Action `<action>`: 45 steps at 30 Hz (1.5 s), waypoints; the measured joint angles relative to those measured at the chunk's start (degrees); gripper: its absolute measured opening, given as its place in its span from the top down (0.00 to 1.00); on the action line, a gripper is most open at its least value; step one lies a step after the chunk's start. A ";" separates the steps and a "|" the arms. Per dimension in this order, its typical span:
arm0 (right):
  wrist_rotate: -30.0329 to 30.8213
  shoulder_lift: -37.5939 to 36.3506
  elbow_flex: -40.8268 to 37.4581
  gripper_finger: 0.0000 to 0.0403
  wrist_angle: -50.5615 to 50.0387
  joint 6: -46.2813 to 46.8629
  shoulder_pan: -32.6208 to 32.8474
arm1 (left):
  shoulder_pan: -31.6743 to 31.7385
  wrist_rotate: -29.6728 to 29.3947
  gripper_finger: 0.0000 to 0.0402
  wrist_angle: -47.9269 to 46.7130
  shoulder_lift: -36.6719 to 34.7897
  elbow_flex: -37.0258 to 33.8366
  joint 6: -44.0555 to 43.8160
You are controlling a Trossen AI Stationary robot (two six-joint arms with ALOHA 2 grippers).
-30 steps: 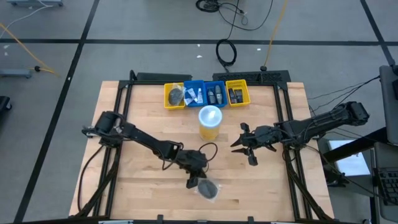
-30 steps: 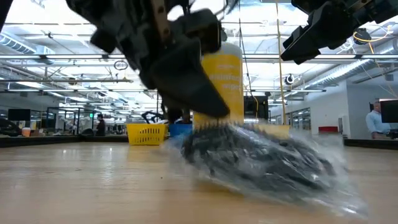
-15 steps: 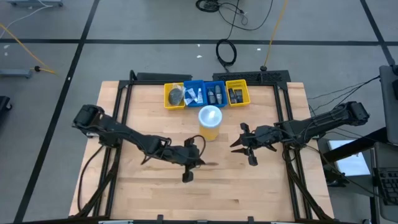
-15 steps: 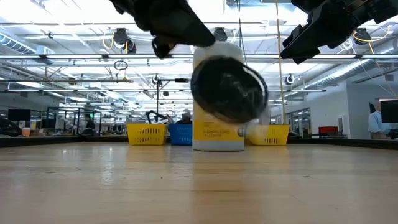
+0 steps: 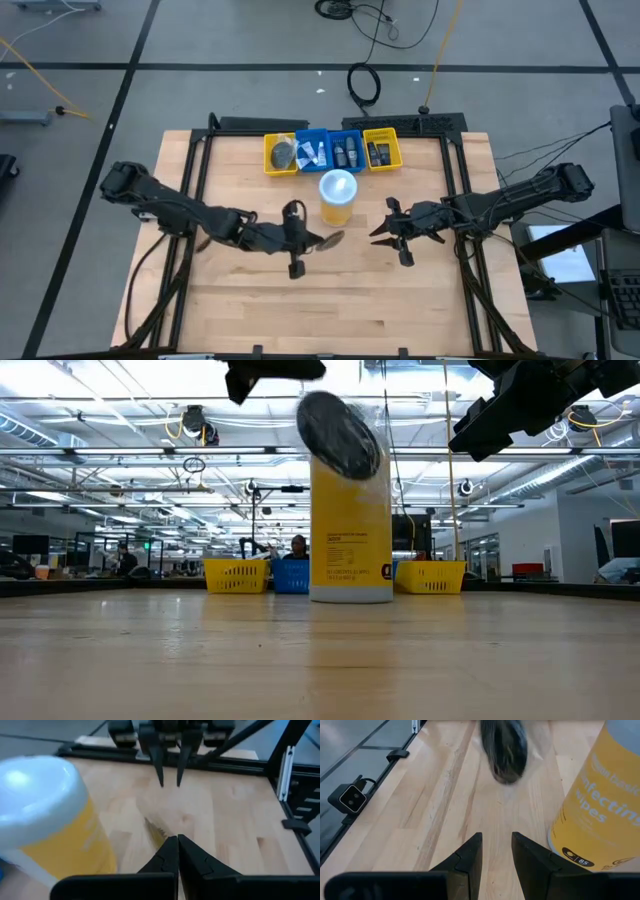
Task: Pick & Place Travel size toiletries
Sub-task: Put the hairbrush into the left yellow basket
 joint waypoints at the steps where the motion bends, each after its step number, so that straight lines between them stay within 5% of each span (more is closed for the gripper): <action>1: 0.00 0.00 0.00 0.75 -0.04 0.00 0.00 | -0.05 -0.34 1.00 -0.44 -0.79 0.01 0.50; 11: 0.04 0.00 -0.18 0.75 0.19 0.00 0.00 | -0.33 -4.85 1.00 -4.69 -9.46 0.02 5.07; 27: 0.07 0.00 -3.67 0.75 7.28 -0.44 0.00 | 3.92 -27.08 1.00 -15.73 -18.16 0.07 7.18; 45: 0.09 0.00 -3.67 0.75 8.72 -0.67 0.00 | 22.30 -24.72 1.00 -29.73 -14.36 0.07 3.32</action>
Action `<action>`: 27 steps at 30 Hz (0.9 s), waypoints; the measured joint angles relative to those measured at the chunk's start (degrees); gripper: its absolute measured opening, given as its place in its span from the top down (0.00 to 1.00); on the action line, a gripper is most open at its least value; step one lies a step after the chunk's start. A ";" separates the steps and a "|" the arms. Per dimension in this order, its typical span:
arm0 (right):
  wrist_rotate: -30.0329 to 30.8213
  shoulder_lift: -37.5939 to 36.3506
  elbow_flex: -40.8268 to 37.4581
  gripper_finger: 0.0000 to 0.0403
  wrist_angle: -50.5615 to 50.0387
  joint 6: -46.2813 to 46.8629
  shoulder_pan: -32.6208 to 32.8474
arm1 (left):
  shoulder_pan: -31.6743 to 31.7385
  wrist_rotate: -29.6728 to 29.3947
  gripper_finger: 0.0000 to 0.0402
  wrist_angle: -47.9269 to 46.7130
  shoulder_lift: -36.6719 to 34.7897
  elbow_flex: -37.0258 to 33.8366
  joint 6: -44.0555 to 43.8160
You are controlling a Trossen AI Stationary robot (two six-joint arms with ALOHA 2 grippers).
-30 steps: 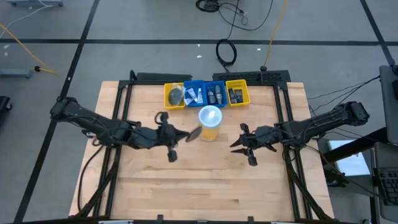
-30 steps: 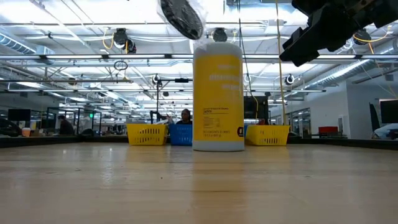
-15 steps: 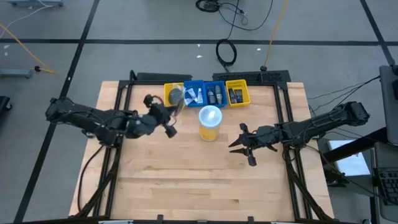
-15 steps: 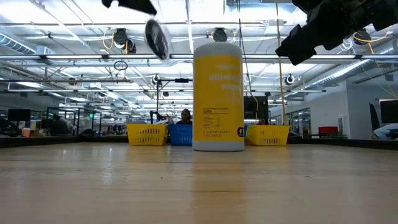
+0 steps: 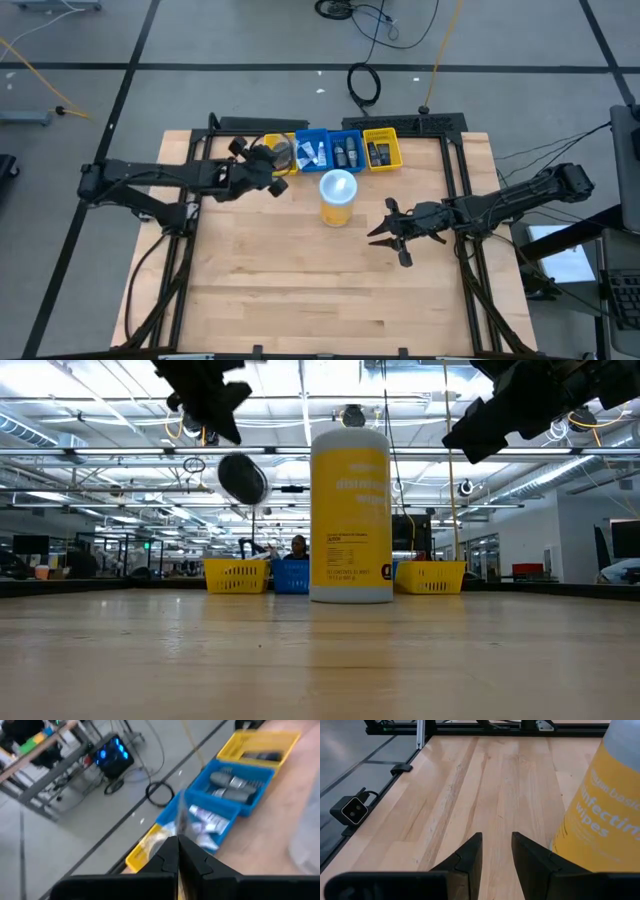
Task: Pick & Place Travel size toiletries
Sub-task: Put the hairbrush into the left yellow basket
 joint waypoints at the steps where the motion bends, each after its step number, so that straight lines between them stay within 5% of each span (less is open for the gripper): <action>1: -0.01 0.00 0.00 0.75 0.13 -0.19 -0.01 | 0.83 0.62 1.00 -0.23 0.61 0.00 0.15; 18: 0.00 0.00 -0.02 0.75 0.16 -0.40 -0.01 | 16.00 7.73 1.00 -0.82 7.69 0.00 0.25; 27: 0.00 0.00 -0.02 0.75 0.16 -1.25 -0.02 | 18.73 9.64 1.00 -0.92 7.66 0.00 -0.04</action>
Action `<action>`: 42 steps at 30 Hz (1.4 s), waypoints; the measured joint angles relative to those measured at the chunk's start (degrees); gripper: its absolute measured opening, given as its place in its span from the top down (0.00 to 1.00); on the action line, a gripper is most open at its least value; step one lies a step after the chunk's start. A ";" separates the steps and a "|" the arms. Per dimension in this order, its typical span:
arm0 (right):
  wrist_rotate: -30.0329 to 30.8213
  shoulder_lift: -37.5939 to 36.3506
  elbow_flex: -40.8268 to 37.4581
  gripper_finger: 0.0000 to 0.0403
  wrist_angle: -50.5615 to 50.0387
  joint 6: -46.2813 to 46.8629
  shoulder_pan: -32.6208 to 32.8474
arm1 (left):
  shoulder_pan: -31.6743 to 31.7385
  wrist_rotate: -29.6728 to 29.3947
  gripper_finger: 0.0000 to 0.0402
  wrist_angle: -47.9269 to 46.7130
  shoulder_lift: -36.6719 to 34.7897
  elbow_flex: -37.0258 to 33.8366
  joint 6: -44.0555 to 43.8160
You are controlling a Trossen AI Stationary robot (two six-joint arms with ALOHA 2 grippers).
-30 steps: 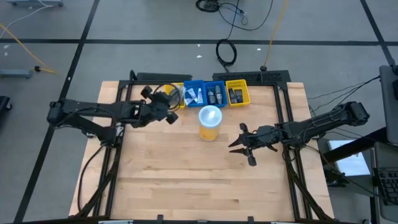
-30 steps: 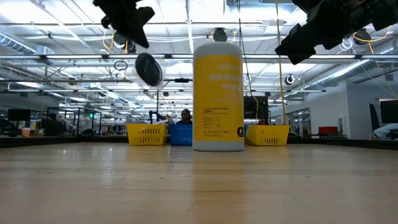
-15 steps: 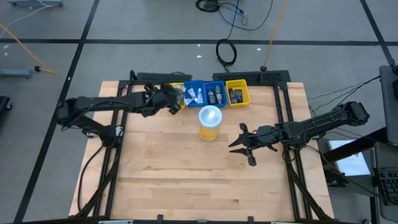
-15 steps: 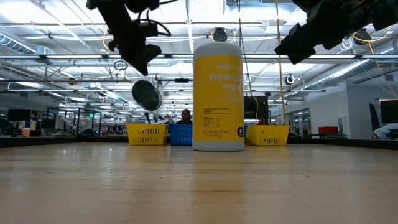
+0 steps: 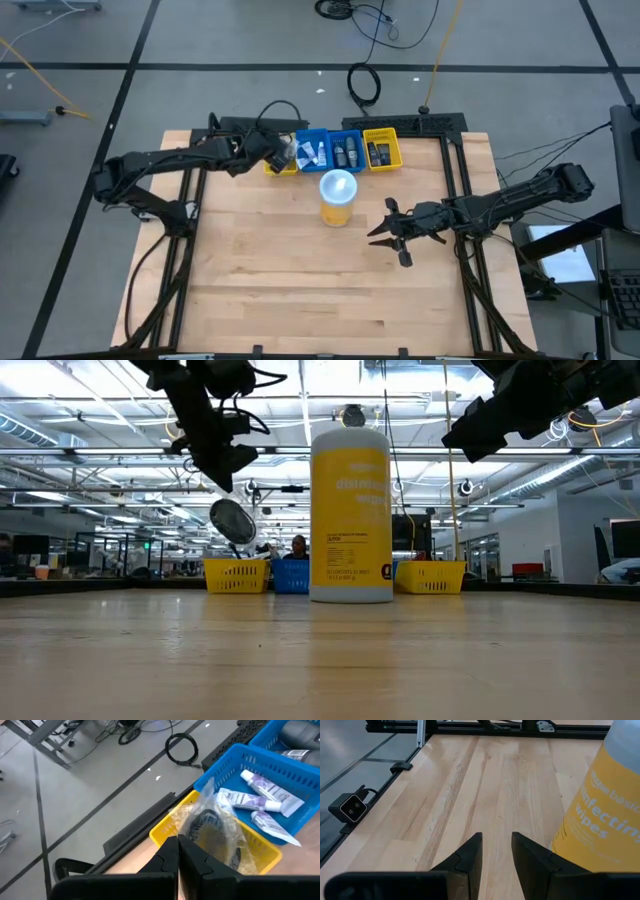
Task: Pick & Place Travel size toiletries
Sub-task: Put the hairbrush into the left yellow basket, then return to Home Position
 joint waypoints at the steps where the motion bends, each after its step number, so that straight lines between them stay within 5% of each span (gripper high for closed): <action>1: 0.00 0.00 0.00 0.75 0.00 0.00 0.02 | 0.20 -0.02 1.00 0.00 0.00 0.00 0.00; 29: 0.00 0.00 0.00 0.75 -0.22 0.00 0.02 | 1.57 5.80 0.99 6.40 14.03 0.02 -2.00; 42: 0.00 0.00 0.00 0.75 -0.42 0.00 0.01 | 1.30 4.26 0.61 8.55 13.35 0.00 0.36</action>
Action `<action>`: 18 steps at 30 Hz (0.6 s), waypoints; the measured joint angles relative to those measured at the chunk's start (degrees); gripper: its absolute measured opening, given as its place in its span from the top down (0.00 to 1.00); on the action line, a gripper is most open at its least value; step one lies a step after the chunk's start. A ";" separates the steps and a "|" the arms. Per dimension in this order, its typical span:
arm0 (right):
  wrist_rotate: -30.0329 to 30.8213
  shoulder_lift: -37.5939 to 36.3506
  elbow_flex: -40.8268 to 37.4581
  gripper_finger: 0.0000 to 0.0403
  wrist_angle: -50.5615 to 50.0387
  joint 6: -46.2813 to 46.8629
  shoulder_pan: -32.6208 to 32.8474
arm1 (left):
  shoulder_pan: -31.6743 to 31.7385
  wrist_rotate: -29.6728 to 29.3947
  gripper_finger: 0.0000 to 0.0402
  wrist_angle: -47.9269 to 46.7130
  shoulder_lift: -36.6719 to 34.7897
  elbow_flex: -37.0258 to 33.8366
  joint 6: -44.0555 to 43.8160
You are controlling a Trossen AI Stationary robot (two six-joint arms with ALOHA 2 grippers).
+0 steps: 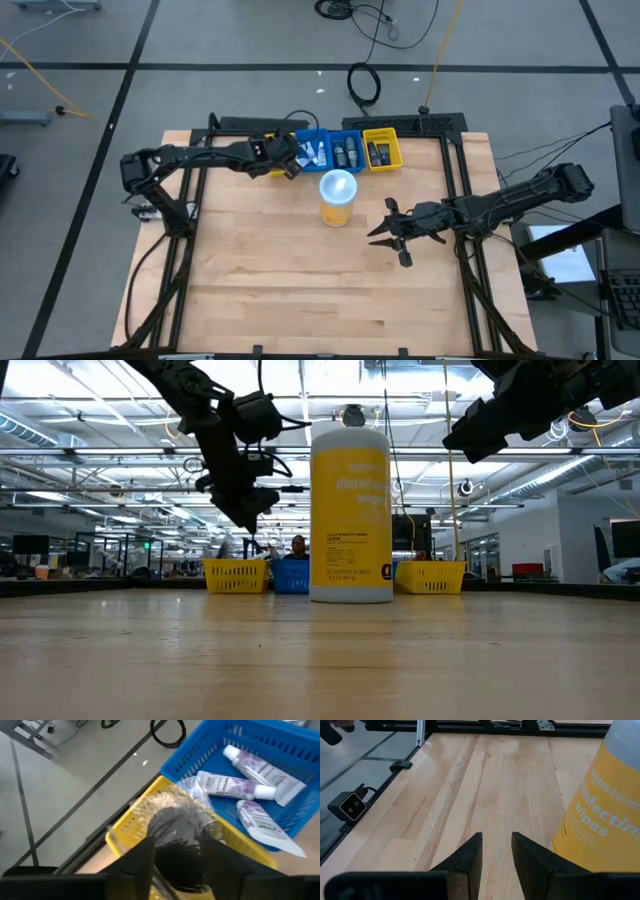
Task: Pick & Place Travel size toiletries
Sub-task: Return to Home Position
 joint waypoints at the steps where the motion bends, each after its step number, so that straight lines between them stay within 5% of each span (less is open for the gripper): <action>1: 0.04 0.00 0.00 0.75 0.01 -0.02 0.00 | -0.21 0.39 0.58 0.03 0.00 0.00 0.03; 12: 1.00 -0.02 0.00 0.75 0.08 -1.55 -0.03 | -7.18 2.25 0.43 -2.27 -3.19 -0.04 0.70; 18: 8.89 -1.02 0.02 0.75 -0.15 -1.80 -0.10 | -15.59 2.64 0.43 -2.06 -8.07 -0.07 1.95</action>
